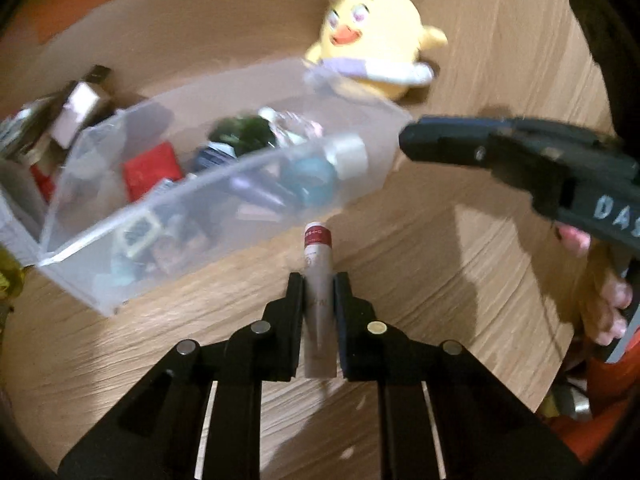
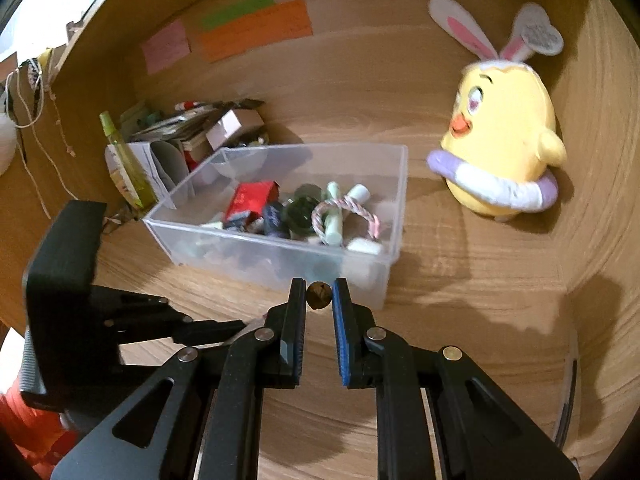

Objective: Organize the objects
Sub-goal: 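Move the left tool to the white-red lip balm tube and grasp it, then carry the lip balm tube into the clear box with the left tool and release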

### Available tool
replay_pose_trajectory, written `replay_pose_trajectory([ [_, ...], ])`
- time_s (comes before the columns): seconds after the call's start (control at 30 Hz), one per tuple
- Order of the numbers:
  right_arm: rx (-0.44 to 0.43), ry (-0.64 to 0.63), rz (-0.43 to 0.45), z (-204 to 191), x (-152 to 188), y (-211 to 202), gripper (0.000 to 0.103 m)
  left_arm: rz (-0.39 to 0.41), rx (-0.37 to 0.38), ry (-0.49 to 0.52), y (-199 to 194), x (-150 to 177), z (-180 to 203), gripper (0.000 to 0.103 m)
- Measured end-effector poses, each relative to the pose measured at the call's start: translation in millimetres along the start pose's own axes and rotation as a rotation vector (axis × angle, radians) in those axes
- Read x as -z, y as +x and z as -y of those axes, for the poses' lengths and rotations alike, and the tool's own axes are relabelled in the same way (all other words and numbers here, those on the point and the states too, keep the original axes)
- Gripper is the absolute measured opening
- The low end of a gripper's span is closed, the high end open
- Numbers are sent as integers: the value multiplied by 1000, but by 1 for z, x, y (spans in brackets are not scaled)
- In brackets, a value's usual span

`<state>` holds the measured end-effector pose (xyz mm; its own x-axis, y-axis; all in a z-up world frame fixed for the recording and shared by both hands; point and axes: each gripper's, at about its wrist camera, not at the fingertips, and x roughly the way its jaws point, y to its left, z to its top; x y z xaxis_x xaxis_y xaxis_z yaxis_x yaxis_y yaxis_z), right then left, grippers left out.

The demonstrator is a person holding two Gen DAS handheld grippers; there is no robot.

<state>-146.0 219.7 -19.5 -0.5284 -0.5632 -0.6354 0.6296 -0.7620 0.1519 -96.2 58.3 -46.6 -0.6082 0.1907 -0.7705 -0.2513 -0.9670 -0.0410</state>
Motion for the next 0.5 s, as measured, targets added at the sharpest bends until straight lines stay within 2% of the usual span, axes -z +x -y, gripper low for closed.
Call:
replay_pose_trajectory([
  [0.5,0,-32,69,-19,-28,-5,12,229,-75,-120,-72,-26,-35,14],
])
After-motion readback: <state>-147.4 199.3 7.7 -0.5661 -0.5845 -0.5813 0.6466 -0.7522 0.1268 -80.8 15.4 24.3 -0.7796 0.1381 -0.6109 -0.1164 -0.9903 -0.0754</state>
